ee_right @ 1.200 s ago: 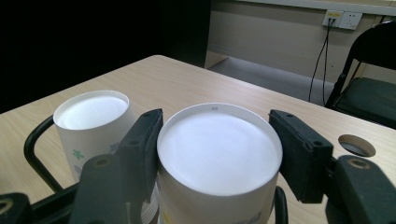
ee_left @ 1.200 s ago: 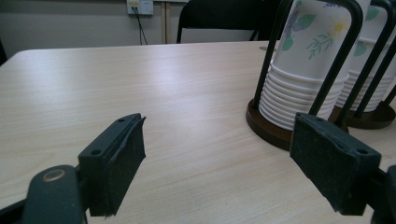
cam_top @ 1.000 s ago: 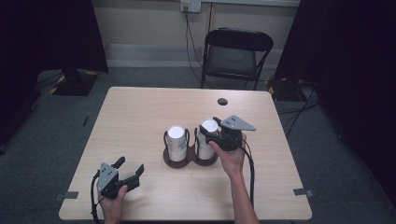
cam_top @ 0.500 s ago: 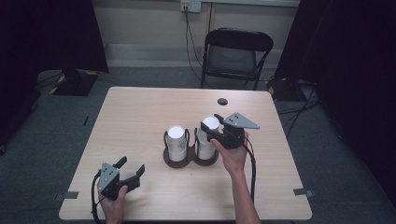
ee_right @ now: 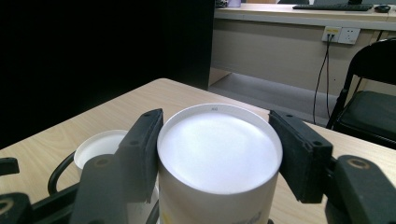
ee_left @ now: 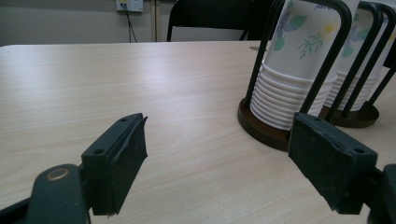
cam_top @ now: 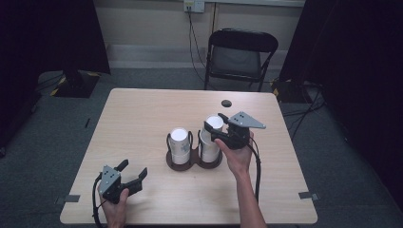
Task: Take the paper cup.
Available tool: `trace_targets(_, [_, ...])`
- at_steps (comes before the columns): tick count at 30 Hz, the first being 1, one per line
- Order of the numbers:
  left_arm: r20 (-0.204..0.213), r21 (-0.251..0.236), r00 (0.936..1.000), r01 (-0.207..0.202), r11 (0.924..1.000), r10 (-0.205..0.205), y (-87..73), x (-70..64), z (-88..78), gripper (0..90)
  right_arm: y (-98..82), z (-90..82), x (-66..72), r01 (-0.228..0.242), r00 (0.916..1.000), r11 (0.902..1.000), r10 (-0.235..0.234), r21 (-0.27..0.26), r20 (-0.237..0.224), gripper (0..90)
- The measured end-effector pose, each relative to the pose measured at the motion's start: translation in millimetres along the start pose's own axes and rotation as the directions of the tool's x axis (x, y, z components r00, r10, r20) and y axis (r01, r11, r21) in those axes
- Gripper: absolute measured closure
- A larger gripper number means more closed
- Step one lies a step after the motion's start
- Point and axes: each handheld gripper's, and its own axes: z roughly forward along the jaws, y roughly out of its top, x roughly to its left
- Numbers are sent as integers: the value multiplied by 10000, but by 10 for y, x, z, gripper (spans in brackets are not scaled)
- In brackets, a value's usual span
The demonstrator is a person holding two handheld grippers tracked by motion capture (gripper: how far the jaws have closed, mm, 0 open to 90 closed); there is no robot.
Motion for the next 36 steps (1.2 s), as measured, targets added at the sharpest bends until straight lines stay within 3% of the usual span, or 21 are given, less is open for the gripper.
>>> trace_targets(4, [-103,126,9998,-189,9997,190,4,-27,14,197,34,-38,22,-17,10000,9998,15,-209,-79,373])
trace_targets(6, [44,122,9997,-237,9996,236,4,-24,9,198,63,-61,45,149,9999,9997,-149,-208,-12,373])
trace_targets(16, [453,184,9990,-16,9998,8,8,-17,28,201,70,-119,14,-342,9982,9980,316,-530,-501,373])
trace_targets(22, [597,242,9981,-139,9996,124,18,-45,40,219,62,-205,7,-630,9955,9952,574,-746,-751,373])
trace_targets(26, [267,184,9996,-118,9998,113,32,-51,46,247,45,-257,-16,-839,9937,9936,778,-751,-811,373])
trace_targets(28, [237,-17,9997,-4,10000,5,41,-64,55,260,39,-282,-32,-968,9938,9936,933,-580,-599,373])
trace_targets(30, [157,134,9993,-330,9994,328,49,-101,71,269,27,-314,-42,-1155,9916,9918,1118,-555,-656,374])
trace_targets(36, [966,-11,9951,-211,9998,211,74,-251,136,259,5,-451,-42,-1586,9838,9843,1510,-772,-964,374])
